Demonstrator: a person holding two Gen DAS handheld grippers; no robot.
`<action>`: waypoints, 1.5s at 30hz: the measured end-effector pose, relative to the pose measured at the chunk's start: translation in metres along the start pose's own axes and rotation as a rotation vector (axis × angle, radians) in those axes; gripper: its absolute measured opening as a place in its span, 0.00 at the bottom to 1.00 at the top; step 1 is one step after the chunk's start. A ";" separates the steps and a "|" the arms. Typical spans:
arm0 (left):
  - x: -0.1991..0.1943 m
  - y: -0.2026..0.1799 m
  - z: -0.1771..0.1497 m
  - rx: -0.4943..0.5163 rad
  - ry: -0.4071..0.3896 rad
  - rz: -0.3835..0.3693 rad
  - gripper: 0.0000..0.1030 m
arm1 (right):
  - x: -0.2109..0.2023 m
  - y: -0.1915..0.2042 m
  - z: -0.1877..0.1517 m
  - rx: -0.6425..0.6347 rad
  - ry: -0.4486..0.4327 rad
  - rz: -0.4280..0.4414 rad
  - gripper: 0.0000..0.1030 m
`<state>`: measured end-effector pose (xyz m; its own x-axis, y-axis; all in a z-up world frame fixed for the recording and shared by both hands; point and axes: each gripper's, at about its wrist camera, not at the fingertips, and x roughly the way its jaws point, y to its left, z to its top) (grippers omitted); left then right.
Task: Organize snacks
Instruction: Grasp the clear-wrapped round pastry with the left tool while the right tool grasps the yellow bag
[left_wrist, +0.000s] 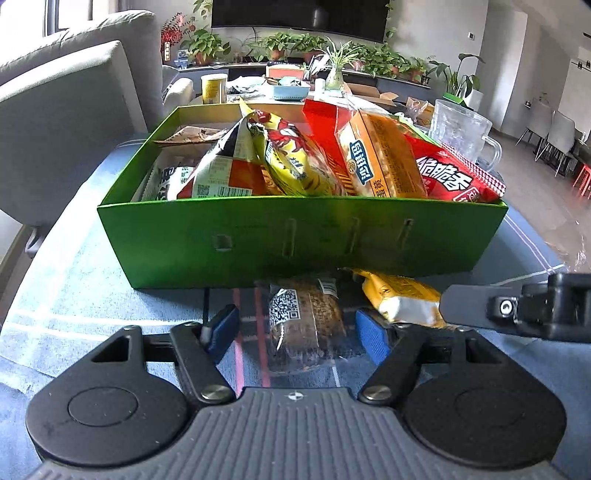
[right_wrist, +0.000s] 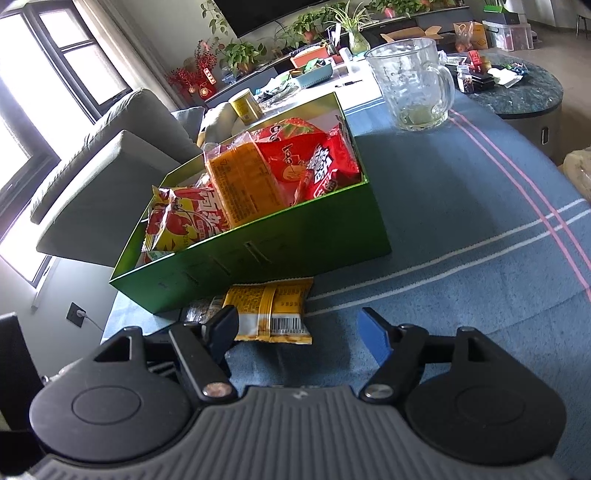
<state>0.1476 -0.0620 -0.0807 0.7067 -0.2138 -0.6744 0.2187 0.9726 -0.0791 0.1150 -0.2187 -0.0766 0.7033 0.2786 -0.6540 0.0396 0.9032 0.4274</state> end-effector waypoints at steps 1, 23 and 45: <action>-0.001 0.001 0.000 0.002 -0.003 0.002 0.50 | 0.000 0.000 0.000 0.000 0.001 0.001 0.82; -0.043 0.040 -0.031 -0.048 -0.013 0.010 0.36 | 0.012 0.006 -0.006 -0.013 0.041 -0.024 0.82; -0.039 0.050 -0.035 -0.035 -0.040 0.076 0.67 | 0.048 0.059 -0.019 -0.200 -0.010 -0.169 0.83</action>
<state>0.1076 -0.0022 -0.0842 0.7468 -0.1425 -0.6496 0.1409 0.9885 -0.0549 0.1372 -0.1460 -0.0946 0.7056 0.1163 -0.6990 0.0166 0.9835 0.1803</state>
